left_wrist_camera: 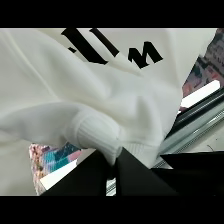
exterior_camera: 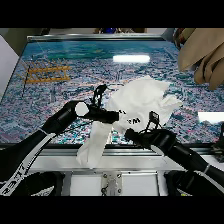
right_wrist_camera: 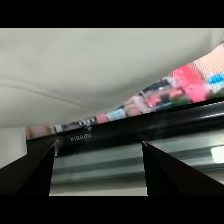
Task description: Fold the clothes and pants, and hang the long-sleeved shirts on hangers.
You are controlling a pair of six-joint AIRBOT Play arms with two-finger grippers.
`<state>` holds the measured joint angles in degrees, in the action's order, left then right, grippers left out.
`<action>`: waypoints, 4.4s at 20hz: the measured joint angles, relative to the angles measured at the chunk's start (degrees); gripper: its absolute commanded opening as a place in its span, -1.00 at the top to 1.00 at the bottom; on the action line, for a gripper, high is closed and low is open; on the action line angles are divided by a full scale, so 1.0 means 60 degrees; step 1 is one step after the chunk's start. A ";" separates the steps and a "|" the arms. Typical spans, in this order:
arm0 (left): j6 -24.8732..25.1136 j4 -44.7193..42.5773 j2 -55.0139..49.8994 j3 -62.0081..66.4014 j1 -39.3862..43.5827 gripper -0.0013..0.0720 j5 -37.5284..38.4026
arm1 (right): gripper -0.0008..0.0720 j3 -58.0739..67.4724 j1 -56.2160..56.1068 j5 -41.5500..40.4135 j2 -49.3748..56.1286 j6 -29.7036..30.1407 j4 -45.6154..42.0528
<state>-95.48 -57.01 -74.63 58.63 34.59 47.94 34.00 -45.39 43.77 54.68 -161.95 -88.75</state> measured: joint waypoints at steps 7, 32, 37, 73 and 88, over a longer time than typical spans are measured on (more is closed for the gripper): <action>0.0007 0.0007 0.0062 0.0000 0.0000 0.92 0.0186 | -0.60 -0.0066 0.0069 -0.1490 0.1468 -0.1246 -0.0149; 0.0382 0.1118 0.4324 0.5679 0.1177 0.92 -0.1694 | 0.92 1.0360 0.2980 0.1792 -0.1989 0.8087 0.1687; 0.0994 0.1180 0.3432 0.8029 0.1013 0.92 -0.1661 | 0.92 1.1646 0.3009 0.1381 -0.1774 0.8036 0.2160; -0.1129 -0.0608 0.0867 -0.0546 0.1133 0.92 0.0707 | -0.48 0.4991 0.4743 0.3756 0.1122 0.9759 -0.0710; -0.1151 -0.0546 0.0812 -0.0299 0.1126 0.92 0.0506 | -0.48 0.2459 0.2878 0.3337 -0.0444 0.5453 -0.0353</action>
<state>-102.39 -60.29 -69.76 56.84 41.34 50.98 48.75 -28.12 63.79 52.01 -129.23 -90.87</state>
